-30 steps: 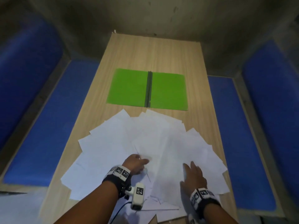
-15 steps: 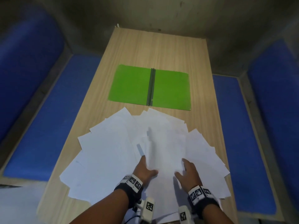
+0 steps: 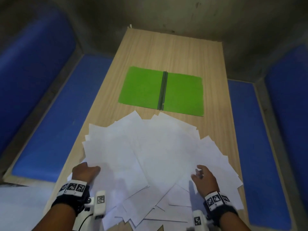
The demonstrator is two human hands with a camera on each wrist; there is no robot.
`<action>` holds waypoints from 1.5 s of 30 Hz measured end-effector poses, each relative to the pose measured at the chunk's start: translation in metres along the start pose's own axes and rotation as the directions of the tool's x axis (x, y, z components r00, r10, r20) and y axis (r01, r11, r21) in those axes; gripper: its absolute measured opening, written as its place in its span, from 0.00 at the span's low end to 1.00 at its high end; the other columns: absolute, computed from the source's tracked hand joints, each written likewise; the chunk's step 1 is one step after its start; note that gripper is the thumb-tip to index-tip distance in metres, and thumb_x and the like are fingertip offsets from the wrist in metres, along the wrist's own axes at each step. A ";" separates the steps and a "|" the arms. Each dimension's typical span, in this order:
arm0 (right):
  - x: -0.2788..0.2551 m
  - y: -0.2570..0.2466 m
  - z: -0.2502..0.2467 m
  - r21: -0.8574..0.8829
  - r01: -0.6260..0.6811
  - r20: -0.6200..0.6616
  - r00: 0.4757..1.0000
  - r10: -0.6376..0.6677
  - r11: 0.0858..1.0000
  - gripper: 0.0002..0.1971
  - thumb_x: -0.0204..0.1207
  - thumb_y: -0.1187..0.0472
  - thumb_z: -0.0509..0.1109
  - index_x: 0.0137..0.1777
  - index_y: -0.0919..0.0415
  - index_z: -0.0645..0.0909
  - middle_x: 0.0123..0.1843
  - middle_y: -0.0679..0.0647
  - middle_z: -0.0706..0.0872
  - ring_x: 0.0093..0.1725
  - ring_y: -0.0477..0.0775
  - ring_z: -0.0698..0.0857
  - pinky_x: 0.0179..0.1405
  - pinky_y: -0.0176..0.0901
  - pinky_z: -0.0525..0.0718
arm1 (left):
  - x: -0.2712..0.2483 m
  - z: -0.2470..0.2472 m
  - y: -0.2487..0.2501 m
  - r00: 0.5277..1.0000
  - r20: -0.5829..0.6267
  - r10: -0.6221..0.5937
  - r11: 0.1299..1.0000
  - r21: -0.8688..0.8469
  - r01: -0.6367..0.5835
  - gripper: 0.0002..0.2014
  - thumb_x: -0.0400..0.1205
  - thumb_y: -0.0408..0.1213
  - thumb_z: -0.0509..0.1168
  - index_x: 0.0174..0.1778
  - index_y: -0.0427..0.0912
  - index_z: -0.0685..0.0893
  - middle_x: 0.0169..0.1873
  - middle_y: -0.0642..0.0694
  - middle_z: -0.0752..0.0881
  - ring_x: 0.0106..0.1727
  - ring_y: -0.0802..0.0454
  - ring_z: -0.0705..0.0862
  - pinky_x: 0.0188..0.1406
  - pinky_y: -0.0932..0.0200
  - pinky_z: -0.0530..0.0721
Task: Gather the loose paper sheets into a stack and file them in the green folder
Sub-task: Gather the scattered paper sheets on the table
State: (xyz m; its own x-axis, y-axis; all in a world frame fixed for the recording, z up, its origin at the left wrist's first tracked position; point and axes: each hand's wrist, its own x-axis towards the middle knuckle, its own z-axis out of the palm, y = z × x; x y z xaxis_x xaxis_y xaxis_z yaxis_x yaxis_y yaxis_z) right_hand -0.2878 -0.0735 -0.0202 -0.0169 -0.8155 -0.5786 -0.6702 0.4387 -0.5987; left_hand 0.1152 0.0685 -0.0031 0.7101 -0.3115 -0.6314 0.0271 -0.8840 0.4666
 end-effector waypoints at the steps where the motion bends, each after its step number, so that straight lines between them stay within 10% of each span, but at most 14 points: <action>1: 0.001 -0.007 0.005 -0.027 0.011 0.014 1.000 -0.010 1.000 0.24 0.76 0.65 0.73 0.71 0.63 0.74 0.68 0.61 0.83 0.59 0.55 0.82 0.55 0.39 0.75 | 0.003 0.000 -0.001 1.000 -0.009 -0.011 1.000 0.016 0.012 0.15 0.66 0.38 0.71 0.42 0.31 0.87 0.42 0.33 0.92 0.42 0.35 0.90 0.39 0.44 0.87; 4: 0.005 -0.024 0.026 -0.109 0.045 0.078 0.996 -0.037 0.993 0.28 0.75 0.62 0.74 0.75 0.62 0.71 0.72 0.60 0.79 0.67 0.57 0.81 0.58 0.37 0.74 | 0.018 0.012 0.000 0.999 -0.038 -0.010 0.994 0.105 0.014 0.12 0.63 0.39 0.70 0.39 0.37 0.87 0.42 0.33 0.91 0.38 0.35 0.90 0.41 0.45 0.92; 12: 0.009 -0.063 0.065 -0.619 0.086 0.076 0.996 -0.049 0.781 0.22 0.71 0.40 0.67 0.61 0.49 0.79 0.61 0.49 0.84 0.63 0.56 0.79 0.61 0.51 0.77 | 0.015 0.035 0.022 0.997 -0.044 0.064 0.970 0.238 -0.052 0.24 0.75 0.41 0.76 0.65 0.35 0.84 0.62 0.31 0.86 0.64 0.29 0.85 0.62 0.42 0.85; 19: 0.030 -0.093 0.073 -0.386 0.059 0.226 0.974 0.032 0.921 0.29 0.65 0.58 0.82 0.64 0.61 0.74 0.59 0.56 0.81 0.56 0.56 0.82 0.48 0.39 0.77 | 0.007 0.039 0.017 0.999 0.010 0.033 0.999 0.007 -0.033 0.26 0.71 0.30 0.81 0.63 0.32 0.79 0.55 0.34 0.87 0.54 0.35 0.87 0.52 0.47 0.86; 23: 0.030 -0.086 0.073 -0.302 0.087 0.250 0.968 -0.009 0.949 0.10 0.68 0.61 0.80 0.38 0.61 0.79 0.35 0.52 0.81 0.33 0.49 0.79 0.25 0.33 0.73 | 0.005 0.032 0.003 0.996 0.084 0.023 0.980 -0.197 -0.006 0.25 0.73 0.26 0.80 0.65 0.37 0.82 0.55 0.39 0.89 0.51 0.40 0.88 0.56 0.47 0.87; 29: 0.014 -0.047 0.032 -0.103 0.150 0.159 0.978 -0.133 0.983 0.08 0.74 0.70 0.71 0.53 0.64 0.82 0.51 0.57 0.90 0.51 0.59 0.87 0.51 0.45 0.84 | 0.008 -0.006 -0.006 0.957 0.175 0.230 0.968 -0.142 -0.206 0.23 0.79 0.28 0.71 0.71 0.47 0.82 0.58 0.42 0.91 0.56 0.40 0.89 0.57 0.46 0.85; 39: -0.007 -0.109 -0.101 -0.346 0.478 0.274 0.874 -0.400 0.807 0.22 0.74 0.77 0.68 0.42 0.44 0.85 0.43 0.37 0.90 0.47 0.32 0.87 0.45 0.23 0.81 | 0.031 -0.037 0.008 0.934 0.146 0.327 0.943 0.017 -0.333 0.25 0.83 0.23 0.68 0.78 0.40 0.80 0.65 0.38 0.87 0.70 0.34 0.84 0.61 0.50 0.77; 43: -0.008 -0.168 -0.075 -0.390 0.642 0.401 0.763 -0.506 0.660 0.16 0.74 0.75 0.66 0.45 0.52 0.86 0.45 0.50 0.91 0.51 0.50 0.88 0.54 0.48 0.85 | 0.014 -0.025 0.023 0.882 0.320 0.345 0.929 0.015 -0.369 0.21 0.81 0.23 0.67 0.65 0.51 0.81 0.58 0.44 0.89 0.59 0.42 0.87 0.52 0.54 0.82; 45: -0.006 -0.192 -0.039 -0.421 0.684 0.425 0.729 -0.536 0.596 0.14 0.73 0.73 0.66 0.53 0.59 0.86 0.52 0.56 0.91 0.55 0.56 0.87 0.55 0.45 0.82 | 0.009 -0.017 0.024 0.860 0.392 0.327 0.935 -0.001 -0.355 0.20 0.78 0.32 0.71 0.64 0.53 0.81 0.61 0.42 0.90 0.57 0.44 0.87 0.56 0.52 0.85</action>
State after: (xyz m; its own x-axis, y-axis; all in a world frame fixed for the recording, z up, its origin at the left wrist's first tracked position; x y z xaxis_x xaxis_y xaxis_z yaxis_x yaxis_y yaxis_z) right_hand -0.1883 -0.1672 0.1201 0.6627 -0.6691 -0.3363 -0.7232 -0.4552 -0.5195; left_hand 0.1341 0.0500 0.0131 0.3436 -0.6937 -0.6330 -0.2260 -0.7153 0.6613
